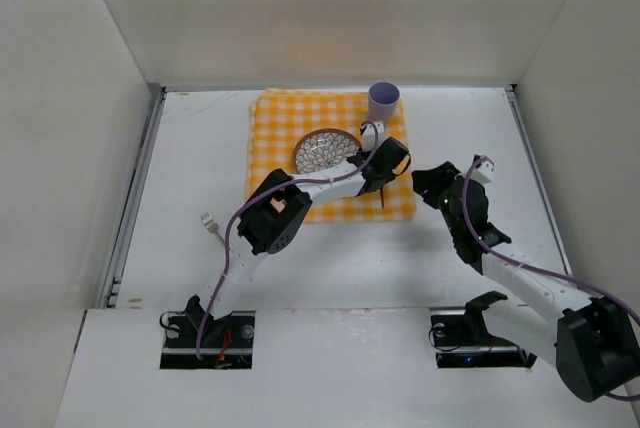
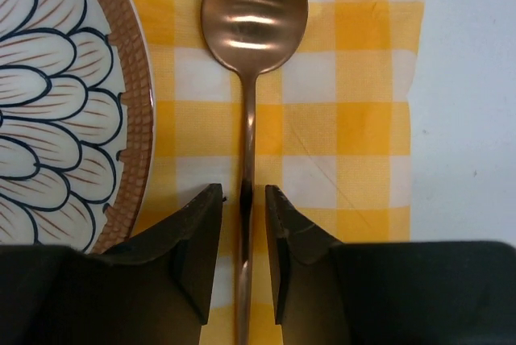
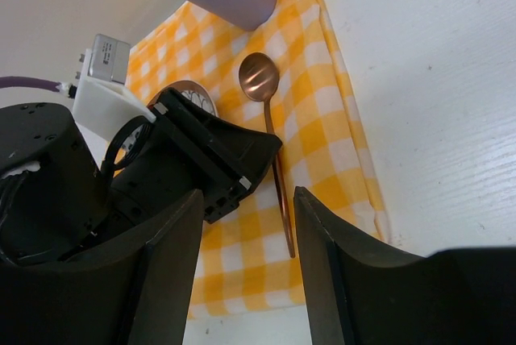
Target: Set the dinner table for one person
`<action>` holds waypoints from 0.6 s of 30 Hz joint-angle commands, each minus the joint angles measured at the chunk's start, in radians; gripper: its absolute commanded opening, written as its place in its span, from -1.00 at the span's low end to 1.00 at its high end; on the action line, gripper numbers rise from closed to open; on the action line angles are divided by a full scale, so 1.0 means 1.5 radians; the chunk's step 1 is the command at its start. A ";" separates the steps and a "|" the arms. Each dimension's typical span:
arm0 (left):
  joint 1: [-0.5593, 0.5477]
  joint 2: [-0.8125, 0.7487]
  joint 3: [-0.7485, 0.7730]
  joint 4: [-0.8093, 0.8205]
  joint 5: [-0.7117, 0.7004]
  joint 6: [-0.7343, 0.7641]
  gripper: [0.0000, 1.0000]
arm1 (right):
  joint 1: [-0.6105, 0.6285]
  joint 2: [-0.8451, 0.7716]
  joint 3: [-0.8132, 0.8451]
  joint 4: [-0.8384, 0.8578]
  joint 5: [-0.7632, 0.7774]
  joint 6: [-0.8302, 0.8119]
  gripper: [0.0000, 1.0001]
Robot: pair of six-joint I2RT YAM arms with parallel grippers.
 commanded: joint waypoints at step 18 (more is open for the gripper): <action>-0.002 -0.625 -0.519 0.163 -0.134 0.112 -0.39 | 0.009 0.014 0.019 0.032 -0.017 -0.013 -0.75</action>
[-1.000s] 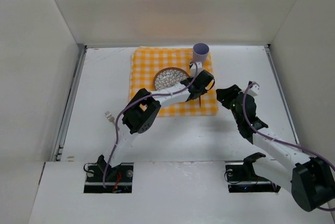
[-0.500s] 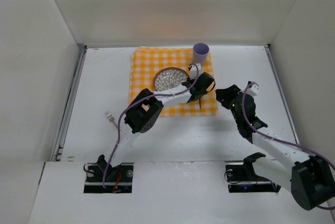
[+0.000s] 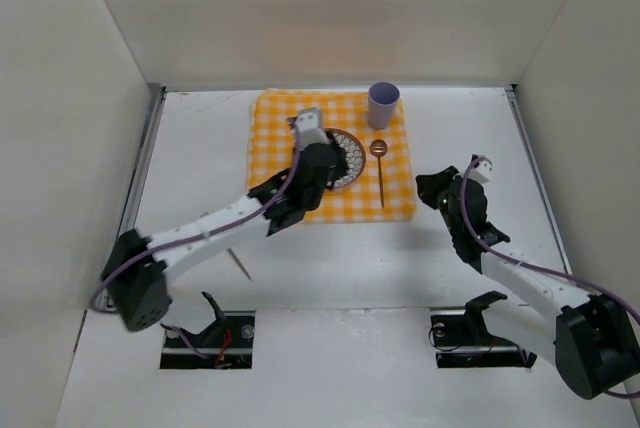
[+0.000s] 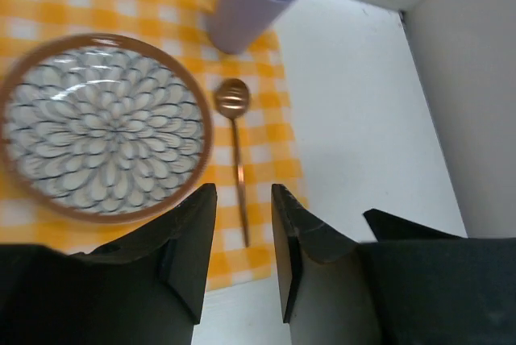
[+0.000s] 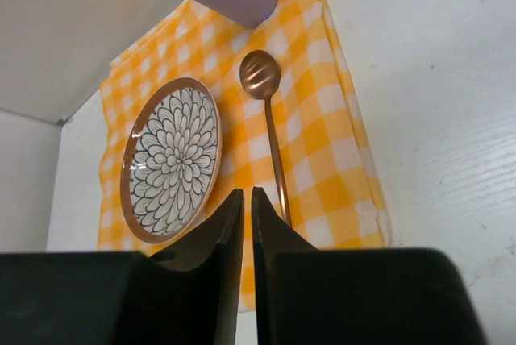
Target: Set the dinner table for one person
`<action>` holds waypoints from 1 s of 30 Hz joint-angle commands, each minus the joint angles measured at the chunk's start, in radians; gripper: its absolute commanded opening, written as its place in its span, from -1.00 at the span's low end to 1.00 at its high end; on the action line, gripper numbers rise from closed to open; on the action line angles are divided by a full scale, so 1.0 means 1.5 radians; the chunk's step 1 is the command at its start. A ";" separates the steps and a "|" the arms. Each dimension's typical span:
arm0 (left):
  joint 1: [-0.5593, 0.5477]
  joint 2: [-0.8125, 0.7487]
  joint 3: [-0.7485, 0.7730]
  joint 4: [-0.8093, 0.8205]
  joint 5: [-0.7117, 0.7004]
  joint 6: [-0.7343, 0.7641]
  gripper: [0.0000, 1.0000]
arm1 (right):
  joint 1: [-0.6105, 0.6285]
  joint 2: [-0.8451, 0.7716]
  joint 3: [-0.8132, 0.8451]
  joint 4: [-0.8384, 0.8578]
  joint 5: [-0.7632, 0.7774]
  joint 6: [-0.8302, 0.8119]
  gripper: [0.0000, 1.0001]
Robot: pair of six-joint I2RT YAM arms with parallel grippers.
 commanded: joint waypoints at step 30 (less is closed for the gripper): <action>0.291 -0.348 -0.500 -0.413 0.023 -0.275 -0.37 | 0.061 0.078 0.051 0.043 -0.027 -0.039 -0.30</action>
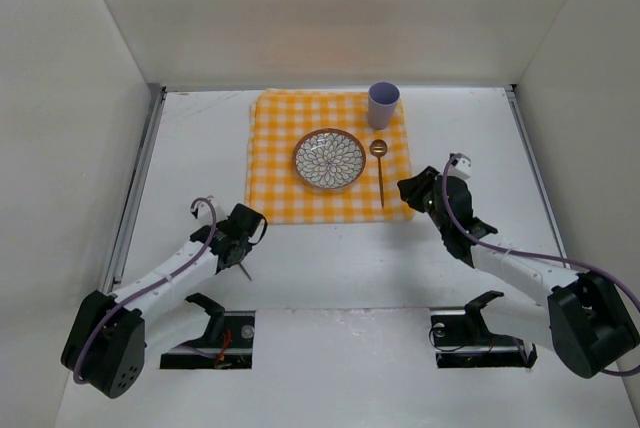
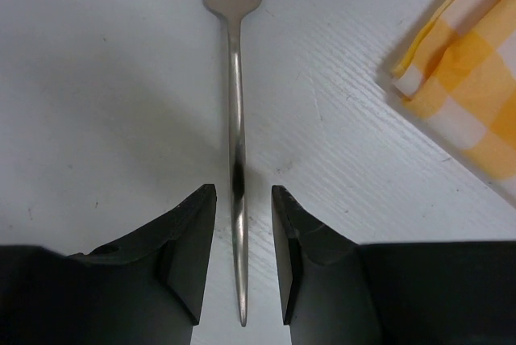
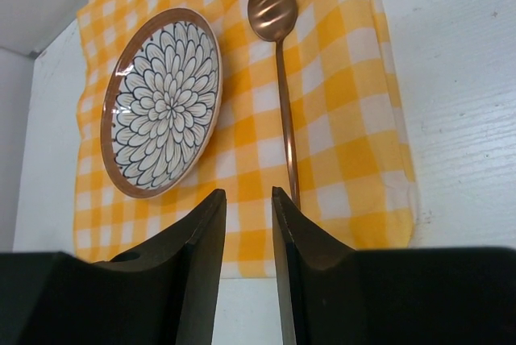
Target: Set the dinner table for one person
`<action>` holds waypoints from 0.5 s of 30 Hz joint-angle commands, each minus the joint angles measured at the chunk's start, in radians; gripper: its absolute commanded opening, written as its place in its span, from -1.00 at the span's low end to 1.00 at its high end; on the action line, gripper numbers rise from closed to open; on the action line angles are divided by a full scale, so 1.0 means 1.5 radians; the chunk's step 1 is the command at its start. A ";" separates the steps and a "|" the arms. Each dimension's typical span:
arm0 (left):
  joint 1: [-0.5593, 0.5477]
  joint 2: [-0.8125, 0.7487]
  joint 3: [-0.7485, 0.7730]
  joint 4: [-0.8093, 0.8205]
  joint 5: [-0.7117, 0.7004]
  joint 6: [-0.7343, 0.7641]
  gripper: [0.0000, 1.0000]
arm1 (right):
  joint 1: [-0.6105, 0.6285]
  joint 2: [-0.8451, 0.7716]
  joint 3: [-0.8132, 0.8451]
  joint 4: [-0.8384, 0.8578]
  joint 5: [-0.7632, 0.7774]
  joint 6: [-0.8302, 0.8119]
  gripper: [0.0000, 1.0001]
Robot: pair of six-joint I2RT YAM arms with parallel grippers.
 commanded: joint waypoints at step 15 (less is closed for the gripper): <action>0.087 -0.026 -0.054 0.078 0.074 0.033 -0.85 | -0.008 -0.043 0.016 0.033 0.003 -0.010 -0.29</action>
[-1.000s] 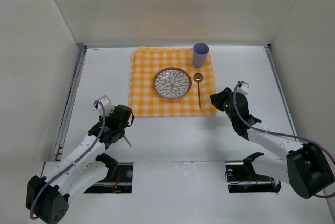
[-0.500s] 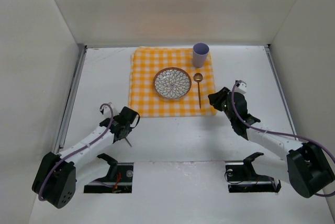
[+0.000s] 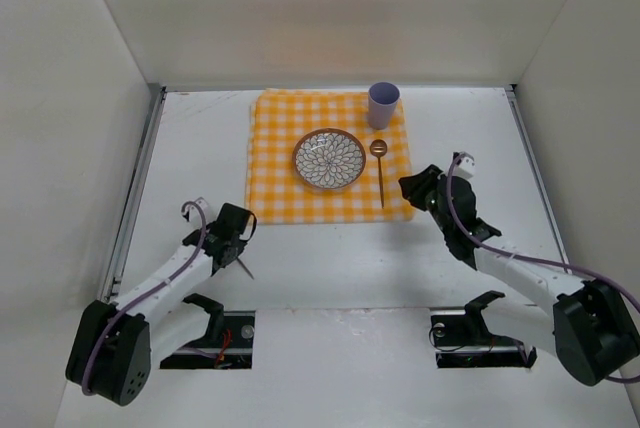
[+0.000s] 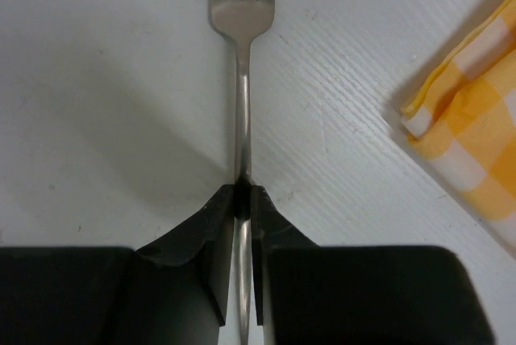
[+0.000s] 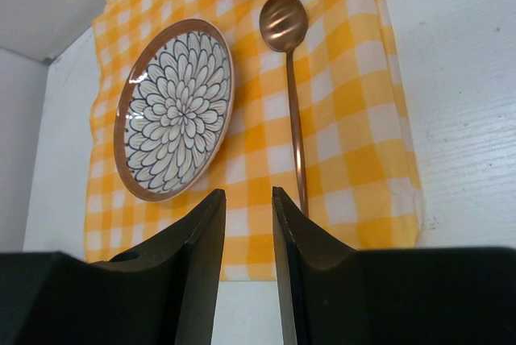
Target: Set the dinner table for one person
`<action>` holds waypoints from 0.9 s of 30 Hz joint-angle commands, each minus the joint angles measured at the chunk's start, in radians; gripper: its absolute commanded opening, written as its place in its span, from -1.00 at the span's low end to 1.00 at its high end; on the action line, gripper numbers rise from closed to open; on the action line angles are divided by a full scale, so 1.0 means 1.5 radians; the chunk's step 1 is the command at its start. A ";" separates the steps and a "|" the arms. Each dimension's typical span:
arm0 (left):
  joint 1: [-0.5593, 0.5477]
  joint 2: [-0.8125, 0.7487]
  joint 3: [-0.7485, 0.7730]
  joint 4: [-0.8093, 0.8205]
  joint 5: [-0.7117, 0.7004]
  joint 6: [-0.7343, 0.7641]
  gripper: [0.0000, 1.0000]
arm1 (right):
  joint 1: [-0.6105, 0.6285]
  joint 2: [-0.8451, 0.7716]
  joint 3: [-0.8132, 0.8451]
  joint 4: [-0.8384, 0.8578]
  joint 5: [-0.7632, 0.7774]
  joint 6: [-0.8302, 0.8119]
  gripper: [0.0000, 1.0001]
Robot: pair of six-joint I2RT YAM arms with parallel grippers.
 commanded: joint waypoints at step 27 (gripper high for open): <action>-0.114 0.468 0.525 0.130 -0.050 0.525 -0.87 | 0.000 0.009 0.023 0.050 -0.008 -0.002 -0.29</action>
